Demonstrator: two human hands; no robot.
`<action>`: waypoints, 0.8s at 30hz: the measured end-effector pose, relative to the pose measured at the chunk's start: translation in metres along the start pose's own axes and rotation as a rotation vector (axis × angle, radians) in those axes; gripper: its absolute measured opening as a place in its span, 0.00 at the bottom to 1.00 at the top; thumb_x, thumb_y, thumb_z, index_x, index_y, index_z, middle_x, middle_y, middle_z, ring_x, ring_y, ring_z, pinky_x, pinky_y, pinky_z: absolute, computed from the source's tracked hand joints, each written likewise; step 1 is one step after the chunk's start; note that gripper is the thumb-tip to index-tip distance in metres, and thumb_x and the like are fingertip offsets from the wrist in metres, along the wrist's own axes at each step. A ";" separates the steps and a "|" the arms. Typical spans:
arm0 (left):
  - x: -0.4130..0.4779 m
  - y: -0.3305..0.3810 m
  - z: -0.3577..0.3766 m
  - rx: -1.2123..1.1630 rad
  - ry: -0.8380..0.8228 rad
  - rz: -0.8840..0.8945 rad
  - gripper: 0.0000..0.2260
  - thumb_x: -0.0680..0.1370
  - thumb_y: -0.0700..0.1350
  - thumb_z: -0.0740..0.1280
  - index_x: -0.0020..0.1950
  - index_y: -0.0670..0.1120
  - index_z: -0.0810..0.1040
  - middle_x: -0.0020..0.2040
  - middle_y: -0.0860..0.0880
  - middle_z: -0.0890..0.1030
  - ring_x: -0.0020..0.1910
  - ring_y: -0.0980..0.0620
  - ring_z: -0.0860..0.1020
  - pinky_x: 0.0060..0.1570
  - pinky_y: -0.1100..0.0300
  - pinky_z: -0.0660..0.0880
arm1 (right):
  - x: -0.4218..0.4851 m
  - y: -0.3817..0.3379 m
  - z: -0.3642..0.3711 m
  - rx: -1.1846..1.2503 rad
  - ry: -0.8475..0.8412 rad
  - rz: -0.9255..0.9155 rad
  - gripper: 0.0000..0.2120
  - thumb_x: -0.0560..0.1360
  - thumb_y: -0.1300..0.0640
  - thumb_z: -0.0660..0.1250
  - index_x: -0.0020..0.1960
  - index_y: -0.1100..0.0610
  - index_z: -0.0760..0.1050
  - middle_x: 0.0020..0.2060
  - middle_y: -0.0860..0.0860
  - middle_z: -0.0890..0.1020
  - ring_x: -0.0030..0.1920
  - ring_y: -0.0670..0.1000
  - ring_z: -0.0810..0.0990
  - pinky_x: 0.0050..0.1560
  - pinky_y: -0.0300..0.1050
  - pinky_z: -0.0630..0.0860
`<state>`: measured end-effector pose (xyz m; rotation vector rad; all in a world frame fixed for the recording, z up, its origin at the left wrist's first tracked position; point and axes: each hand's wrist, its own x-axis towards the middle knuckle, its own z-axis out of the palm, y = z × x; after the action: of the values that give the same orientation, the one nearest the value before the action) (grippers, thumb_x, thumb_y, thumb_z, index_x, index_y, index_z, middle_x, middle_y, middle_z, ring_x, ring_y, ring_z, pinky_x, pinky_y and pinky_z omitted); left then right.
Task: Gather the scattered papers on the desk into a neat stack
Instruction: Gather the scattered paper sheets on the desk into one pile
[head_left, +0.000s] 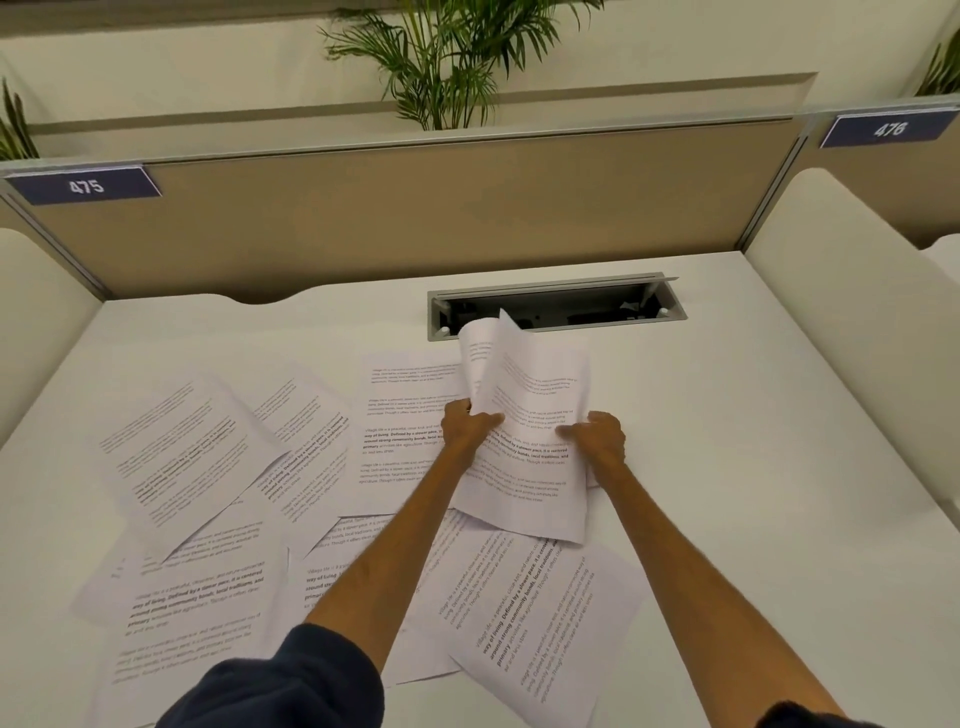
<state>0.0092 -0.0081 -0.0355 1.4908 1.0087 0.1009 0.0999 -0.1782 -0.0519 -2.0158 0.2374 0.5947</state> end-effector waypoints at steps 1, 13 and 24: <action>0.000 0.001 -0.003 -0.014 -0.049 0.033 0.20 0.72 0.40 0.76 0.63 0.37 0.78 0.60 0.38 0.83 0.54 0.39 0.83 0.53 0.46 0.82 | 0.000 -0.001 -0.002 0.014 -0.016 -0.005 0.30 0.60 0.51 0.77 0.61 0.56 0.77 0.59 0.54 0.82 0.59 0.56 0.80 0.64 0.55 0.74; -0.017 0.047 -0.065 -0.077 -0.218 0.365 0.21 0.73 0.45 0.76 0.65 0.42 0.78 0.57 0.45 0.85 0.53 0.44 0.85 0.46 0.55 0.84 | -0.014 -0.067 -0.043 0.658 -0.491 -0.213 0.26 0.70 0.67 0.73 0.68 0.62 0.74 0.61 0.57 0.81 0.60 0.59 0.81 0.56 0.56 0.80; -0.041 0.090 -0.076 -0.242 -0.047 0.592 0.26 0.72 0.41 0.77 0.66 0.43 0.70 0.56 0.42 0.83 0.45 0.47 0.85 0.43 0.55 0.84 | -0.045 -0.098 -0.035 0.454 -0.408 -0.496 0.24 0.64 0.57 0.79 0.58 0.60 0.79 0.54 0.59 0.84 0.53 0.62 0.83 0.53 0.59 0.81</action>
<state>-0.0151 0.0387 0.0775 1.5142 0.4708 0.5864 0.1118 -0.1626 0.0597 -1.4025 -0.3405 0.5553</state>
